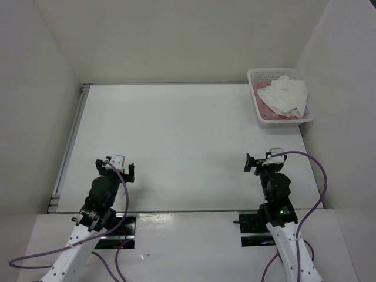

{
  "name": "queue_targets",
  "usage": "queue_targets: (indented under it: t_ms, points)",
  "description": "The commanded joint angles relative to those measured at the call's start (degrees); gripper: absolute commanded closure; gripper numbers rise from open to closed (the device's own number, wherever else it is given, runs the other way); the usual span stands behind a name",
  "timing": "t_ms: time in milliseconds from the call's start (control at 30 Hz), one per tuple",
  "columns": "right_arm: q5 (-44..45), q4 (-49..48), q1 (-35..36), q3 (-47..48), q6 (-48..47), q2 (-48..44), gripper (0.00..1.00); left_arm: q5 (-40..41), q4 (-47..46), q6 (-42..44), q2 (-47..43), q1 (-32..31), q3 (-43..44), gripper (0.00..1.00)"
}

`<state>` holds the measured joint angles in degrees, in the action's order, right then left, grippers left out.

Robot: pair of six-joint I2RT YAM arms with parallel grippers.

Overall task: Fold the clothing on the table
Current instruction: Grab the skirt from the pile

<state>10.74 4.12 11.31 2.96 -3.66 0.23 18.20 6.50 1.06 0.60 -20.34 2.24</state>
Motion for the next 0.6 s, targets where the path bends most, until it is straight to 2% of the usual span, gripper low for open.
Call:
queue_targets:
  t_ms: [0, 567]
  points:
    - [-0.02, -0.6, -0.32, -3.14, 0.58, -4.71, 0.02, 0.7, -1.23, -1.24, -7.37, -0.14, -2.06, 0.0]
    - [-0.02, -1.13, -0.32, -2.44, 0.58, -4.71, 0.02, 0.7, -1.23, -1.24, -7.37, -0.14, -2.06, 0.0]
